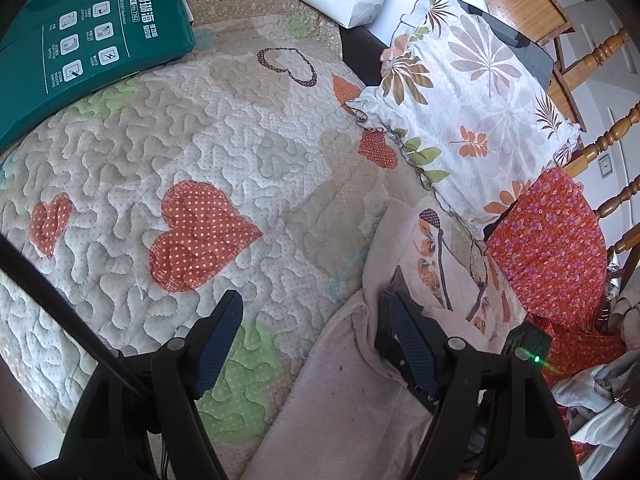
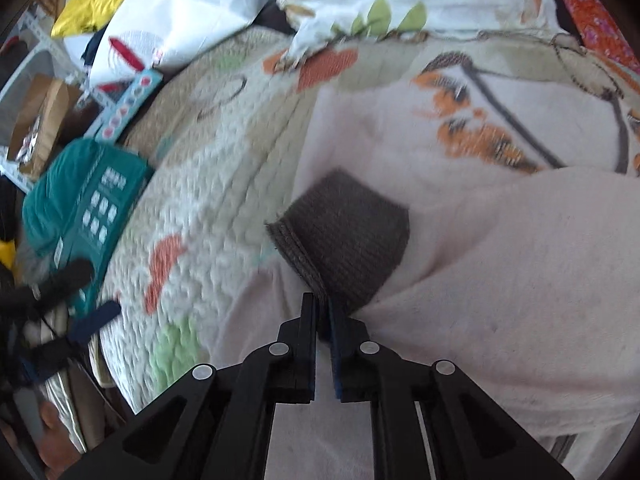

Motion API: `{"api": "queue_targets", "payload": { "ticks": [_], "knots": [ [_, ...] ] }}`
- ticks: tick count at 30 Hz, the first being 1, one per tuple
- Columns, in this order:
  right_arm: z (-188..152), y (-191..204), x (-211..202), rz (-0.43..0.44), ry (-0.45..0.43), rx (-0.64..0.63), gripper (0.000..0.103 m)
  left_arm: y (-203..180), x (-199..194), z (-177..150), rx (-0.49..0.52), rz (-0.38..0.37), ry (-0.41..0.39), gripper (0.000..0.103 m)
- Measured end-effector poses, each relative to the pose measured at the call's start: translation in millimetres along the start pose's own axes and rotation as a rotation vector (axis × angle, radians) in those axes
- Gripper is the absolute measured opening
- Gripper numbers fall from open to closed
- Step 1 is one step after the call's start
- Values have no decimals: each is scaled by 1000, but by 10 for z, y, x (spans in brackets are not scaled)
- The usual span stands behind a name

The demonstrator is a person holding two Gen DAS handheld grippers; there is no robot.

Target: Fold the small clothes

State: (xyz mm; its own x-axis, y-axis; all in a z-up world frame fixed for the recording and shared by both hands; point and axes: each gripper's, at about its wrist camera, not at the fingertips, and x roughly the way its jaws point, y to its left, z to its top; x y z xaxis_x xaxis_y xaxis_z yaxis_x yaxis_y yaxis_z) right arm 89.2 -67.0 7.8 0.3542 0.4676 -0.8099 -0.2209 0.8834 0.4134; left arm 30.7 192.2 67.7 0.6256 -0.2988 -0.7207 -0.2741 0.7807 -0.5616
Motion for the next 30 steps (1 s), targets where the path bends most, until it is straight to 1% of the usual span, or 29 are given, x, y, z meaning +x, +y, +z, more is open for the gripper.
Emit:
{"api": "queue_targets", "payload": {
  "ticks": [1,2,3,4,6,8,10,13,15,16,18,19,21,23,24,27,28,29,30],
  "knots": [
    [-29,12,-7,3,3,-15,12,2,-4,2,2,-1,-1,75],
    [-45,27,-32,14,8,-28,18,0,-1,-2,0,1,-1,75],
    [-50,42,-78,35,6,-36,21,5,-1,-3,-1,2,-2,75],
    [-42,58,-136,60,-2,-40,23,1,1,-7,-3,3,-1,75],
    [-26,92,-236,88,-22,-46,23,2,4,-6,-3,1,1,75],
    [3,125,-332,75,-58,-51,23,1,1,-7,-5,2,1,75],
    [41,122,-339,45,-72,-36,23,-5,1,-8,4,3,1,75],
    [87,41,-204,-5,-50,9,23,-7,12,-20,21,20,-2,75],
    [82,-41,-96,-25,-11,39,23,-22,31,-44,28,25,5,75],
    [61,-93,-100,-19,-4,54,23,-29,42,-54,30,23,11,75],
    [29,-184,-230,-20,-31,62,23,-54,52,-82,46,24,16,75],
    [15,-237,-335,-38,-50,55,23,-74,59,-96,55,27,15,75],
    [-17,-399,-589,-105,-92,35,23,-113,76,-134,76,30,18,75],
    [-71,-724,-900,-205,-134,43,24,-155,109,-172,92,32,26,75],
    [-91,-852,-986,-231,-140,58,24,-181,131,-196,102,34,33,75],
    [-212,-1506,-1284,-310,-137,196,25,-302,216,-280,136,32,52,75],
    [-271,-1715,-1361,-353,-129,241,25,-337,238,-305,147,34,56,75],
    [-344,-1932,-1431,-436,-106,275,25,-385,269,-339,162,38,61,75],
    [-396,-2058,-1487,-482,-95,292,25,-429,296,-372,177,40,68,75]
  ]
}}
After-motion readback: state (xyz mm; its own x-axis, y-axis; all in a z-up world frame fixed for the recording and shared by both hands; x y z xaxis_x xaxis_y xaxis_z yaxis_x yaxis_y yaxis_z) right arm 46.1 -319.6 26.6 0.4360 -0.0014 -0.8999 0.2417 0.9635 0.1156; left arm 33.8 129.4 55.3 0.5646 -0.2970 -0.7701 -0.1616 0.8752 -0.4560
